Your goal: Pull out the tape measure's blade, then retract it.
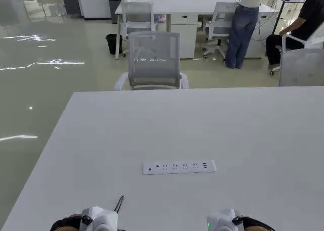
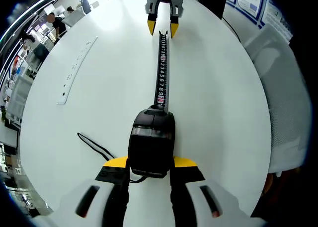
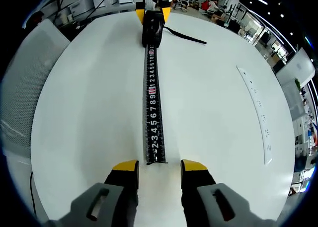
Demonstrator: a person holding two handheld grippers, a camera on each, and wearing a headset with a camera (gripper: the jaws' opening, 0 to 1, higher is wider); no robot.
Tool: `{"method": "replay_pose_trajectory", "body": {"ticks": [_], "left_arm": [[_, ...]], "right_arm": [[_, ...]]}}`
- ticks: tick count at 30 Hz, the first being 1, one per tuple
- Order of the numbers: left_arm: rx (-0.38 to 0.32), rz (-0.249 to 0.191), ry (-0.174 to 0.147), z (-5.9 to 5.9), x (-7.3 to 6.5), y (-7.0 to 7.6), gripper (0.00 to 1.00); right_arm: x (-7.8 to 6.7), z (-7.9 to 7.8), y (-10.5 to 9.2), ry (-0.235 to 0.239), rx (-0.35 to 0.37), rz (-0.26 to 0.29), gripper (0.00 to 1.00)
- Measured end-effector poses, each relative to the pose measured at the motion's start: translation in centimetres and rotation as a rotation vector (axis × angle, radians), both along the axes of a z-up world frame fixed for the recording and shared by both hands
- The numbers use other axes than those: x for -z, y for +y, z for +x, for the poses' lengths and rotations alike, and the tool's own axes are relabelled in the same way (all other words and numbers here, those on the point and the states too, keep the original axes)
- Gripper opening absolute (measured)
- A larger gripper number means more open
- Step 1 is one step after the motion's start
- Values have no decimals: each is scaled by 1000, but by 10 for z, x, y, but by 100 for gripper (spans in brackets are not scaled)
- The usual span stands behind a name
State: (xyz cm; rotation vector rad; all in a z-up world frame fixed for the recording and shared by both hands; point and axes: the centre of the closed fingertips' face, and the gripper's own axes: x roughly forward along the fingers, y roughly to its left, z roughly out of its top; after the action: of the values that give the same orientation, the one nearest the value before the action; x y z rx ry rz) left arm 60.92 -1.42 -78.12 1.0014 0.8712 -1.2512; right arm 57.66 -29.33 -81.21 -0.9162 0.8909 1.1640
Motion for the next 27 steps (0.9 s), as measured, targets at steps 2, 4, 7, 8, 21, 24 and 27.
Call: {"method": "replay_pose_trajectory", "body": {"ticks": [2, 4, 7, 8, 21, 24, 27], "left_arm": [[-11, -22, -1, 0, -1, 1, 29], [-12, -34, -8, -1, -3, 2, 35], [-17, -34, -19, -3, -6, 7, 40], [-18, -31, -18, -4, -6, 9, 40], [-178, -98, -11, -21, -17, 24, 56], [-230, -129, -15, -23, -21, 26, 61], [-284, -167, -5, -28, -25, 28, 64]], "right_arm": [[0, -1, -2, 1, 15, 3, 36], [0, -2, -3, 0, 27, 4, 39], [0, -4, -6, 8, 68, 11, 43], [-1, -5, -7, 8, 74, 14, 44], [-23, -20, -14, -9, 241, 104, 56], [-29, -27, -13, -11, 263, 116, 60], [-37, -31, -13, -24, 298, 137, 64]]}}
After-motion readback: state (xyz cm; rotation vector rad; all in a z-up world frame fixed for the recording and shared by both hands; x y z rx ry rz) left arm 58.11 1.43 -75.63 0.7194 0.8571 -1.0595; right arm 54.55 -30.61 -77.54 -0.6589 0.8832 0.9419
